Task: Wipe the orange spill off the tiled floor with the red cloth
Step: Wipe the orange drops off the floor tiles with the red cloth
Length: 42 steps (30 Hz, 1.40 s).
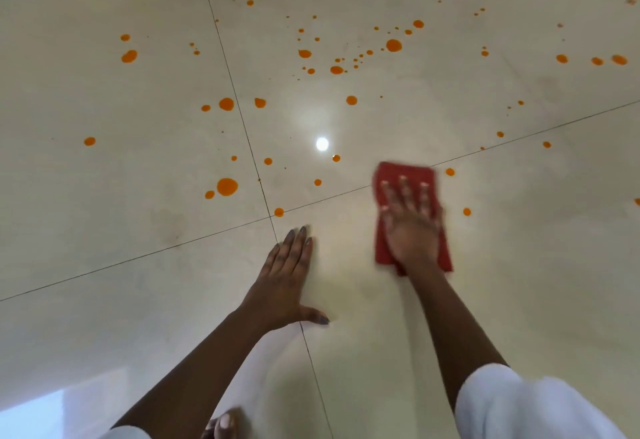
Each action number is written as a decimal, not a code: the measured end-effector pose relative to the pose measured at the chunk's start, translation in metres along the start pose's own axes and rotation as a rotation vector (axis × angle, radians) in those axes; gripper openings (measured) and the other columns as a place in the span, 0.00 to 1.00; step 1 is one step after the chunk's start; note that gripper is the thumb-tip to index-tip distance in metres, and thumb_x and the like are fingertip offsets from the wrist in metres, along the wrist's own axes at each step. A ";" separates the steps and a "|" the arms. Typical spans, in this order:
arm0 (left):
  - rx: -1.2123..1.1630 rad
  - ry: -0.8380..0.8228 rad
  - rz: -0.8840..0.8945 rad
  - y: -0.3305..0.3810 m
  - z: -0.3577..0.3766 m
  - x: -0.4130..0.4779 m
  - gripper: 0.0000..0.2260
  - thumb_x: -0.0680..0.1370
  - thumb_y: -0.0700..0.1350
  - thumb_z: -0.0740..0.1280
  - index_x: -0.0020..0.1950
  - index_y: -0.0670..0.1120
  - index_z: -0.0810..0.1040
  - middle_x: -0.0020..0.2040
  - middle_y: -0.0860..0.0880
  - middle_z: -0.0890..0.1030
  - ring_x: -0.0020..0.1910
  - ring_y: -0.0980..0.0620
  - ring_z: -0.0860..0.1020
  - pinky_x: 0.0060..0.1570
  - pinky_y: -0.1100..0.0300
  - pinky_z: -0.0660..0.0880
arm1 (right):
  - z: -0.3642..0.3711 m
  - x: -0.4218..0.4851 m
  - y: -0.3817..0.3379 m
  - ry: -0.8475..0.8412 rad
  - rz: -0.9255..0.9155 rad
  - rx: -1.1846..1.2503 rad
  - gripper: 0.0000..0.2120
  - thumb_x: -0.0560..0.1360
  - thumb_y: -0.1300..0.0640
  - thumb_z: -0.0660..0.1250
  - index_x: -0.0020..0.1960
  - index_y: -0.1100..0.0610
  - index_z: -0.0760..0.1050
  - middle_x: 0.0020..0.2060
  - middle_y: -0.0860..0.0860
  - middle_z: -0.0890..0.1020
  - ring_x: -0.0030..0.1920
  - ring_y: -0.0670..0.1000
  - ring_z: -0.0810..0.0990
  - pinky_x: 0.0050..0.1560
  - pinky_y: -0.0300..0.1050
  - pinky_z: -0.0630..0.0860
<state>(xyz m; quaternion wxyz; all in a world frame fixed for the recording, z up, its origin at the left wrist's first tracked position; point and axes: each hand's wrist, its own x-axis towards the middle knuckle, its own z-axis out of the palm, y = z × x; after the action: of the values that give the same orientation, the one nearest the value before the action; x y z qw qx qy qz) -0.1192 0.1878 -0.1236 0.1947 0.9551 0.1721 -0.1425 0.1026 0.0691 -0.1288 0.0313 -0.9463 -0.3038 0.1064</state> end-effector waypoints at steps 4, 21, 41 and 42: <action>-0.023 0.008 0.004 0.003 -0.003 0.000 0.58 0.61 0.77 0.59 0.72 0.49 0.28 0.72 0.50 0.25 0.71 0.52 0.25 0.67 0.61 0.25 | 0.008 -0.074 -0.006 0.083 0.171 0.098 0.24 0.78 0.50 0.53 0.74 0.45 0.60 0.74 0.51 0.61 0.75 0.60 0.55 0.68 0.65 0.56; -0.048 0.035 -0.242 -0.060 -0.014 -0.038 0.59 0.63 0.75 0.62 0.72 0.44 0.29 0.73 0.46 0.27 0.72 0.48 0.26 0.69 0.58 0.28 | 0.028 -0.065 -0.151 -0.004 -0.594 0.020 0.24 0.77 0.47 0.51 0.73 0.42 0.60 0.74 0.47 0.62 0.74 0.58 0.57 0.69 0.65 0.53; -0.042 0.011 -0.291 -0.072 -0.025 -0.045 0.57 0.66 0.73 0.63 0.74 0.43 0.30 0.73 0.46 0.27 0.73 0.48 0.28 0.72 0.55 0.34 | 0.021 -0.024 -0.096 0.017 0.040 0.099 0.25 0.80 0.45 0.50 0.76 0.42 0.47 0.77 0.48 0.49 0.76 0.58 0.44 0.71 0.65 0.45; -0.039 0.000 -0.300 -0.073 -0.027 -0.048 0.57 0.66 0.72 0.63 0.74 0.43 0.31 0.74 0.45 0.28 0.73 0.47 0.29 0.73 0.54 0.35 | 0.025 -0.050 -0.104 0.023 -0.036 0.069 0.25 0.80 0.46 0.52 0.75 0.43 0.50 0.77 0.49 0.52 0.76 0.59 0.46 0.70 0.66 0.47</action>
<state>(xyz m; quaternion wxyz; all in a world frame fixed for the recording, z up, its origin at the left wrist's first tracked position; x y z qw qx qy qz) -0.1849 0.2489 -0.1069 0.1899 0.9147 0.3156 -0.1664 -0.0019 0.1242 -0.1311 0.0695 -0.9401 -0.3167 0.1056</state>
